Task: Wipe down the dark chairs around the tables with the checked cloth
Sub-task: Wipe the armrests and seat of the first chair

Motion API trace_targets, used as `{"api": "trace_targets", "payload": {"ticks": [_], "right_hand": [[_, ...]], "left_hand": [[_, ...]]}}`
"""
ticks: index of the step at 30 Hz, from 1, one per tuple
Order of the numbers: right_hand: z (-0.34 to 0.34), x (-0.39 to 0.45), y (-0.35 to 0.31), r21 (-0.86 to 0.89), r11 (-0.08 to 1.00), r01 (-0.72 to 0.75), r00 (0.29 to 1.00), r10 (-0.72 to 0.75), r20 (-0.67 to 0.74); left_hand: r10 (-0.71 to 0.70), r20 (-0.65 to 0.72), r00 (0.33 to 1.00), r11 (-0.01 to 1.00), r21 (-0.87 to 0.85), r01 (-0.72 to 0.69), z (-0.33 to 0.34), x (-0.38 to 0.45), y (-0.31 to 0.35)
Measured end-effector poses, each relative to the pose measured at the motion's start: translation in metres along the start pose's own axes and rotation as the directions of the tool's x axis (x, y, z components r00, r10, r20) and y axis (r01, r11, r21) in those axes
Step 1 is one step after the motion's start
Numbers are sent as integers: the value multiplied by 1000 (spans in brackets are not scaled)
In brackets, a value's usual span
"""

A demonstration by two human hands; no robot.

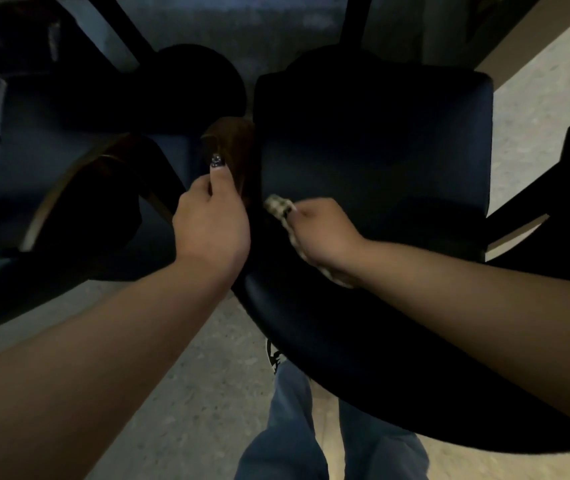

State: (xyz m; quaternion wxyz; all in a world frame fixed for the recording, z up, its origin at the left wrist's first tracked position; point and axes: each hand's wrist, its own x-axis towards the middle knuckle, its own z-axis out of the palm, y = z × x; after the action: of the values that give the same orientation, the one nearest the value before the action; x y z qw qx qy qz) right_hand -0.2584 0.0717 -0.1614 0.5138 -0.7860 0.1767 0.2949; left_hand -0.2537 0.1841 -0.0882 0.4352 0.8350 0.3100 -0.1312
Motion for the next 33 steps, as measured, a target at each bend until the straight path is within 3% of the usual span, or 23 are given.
{"api": "trace_targets", "payload": {"ticks": [2,4,7,10,13,15,18,23,27,29,33], "right_hand": [[18,38,-9,65,996,-62,998,62,-2],[30,69,-20,250,957,-146,988,155,-18],[37,90,-28,575,776,-261,963,254,95],[39,96,-34,668,733,-131,982,190,-15],[28,97,-51,518,847,121,964,24,-265],[22,95,-66,386,881,272,927,-132,-351],[22,81,-82,232,875,424,877,-333,-347],[25,38,-59,192,790,582,808,-535,-248],[6,66,-88,18,860,510,859,-508,-65],[4,74,-96,-40,877,478,876,-480,-47],[9,38,-74,195,862,468,884,-458,-99]], "left_hand": [[3,-19,1000,1000,8,-3,0,0,0],[0,-19,1000,1000,3,0,1,3,-1],[1,-17,1000,1000,1,-1,1,2,-4],[15,-23,1000,1000,15,-15,1,3,-6],[13,-18,1000,1000,17,-12,2,4,-6],[10,-16,1000,1000,9,-10,1,4,-6],[8,-12,1000,1000,-19,-8,1,4,-4],[-24,-17,1000,998,-59,23,1,1,-1],[-37,0,999,998,-50,37,1,0,1],[-37,-3,999,998,-58,37,1,0,0],[-49,6,999,997,-59,50,1,-1,-3]]}}
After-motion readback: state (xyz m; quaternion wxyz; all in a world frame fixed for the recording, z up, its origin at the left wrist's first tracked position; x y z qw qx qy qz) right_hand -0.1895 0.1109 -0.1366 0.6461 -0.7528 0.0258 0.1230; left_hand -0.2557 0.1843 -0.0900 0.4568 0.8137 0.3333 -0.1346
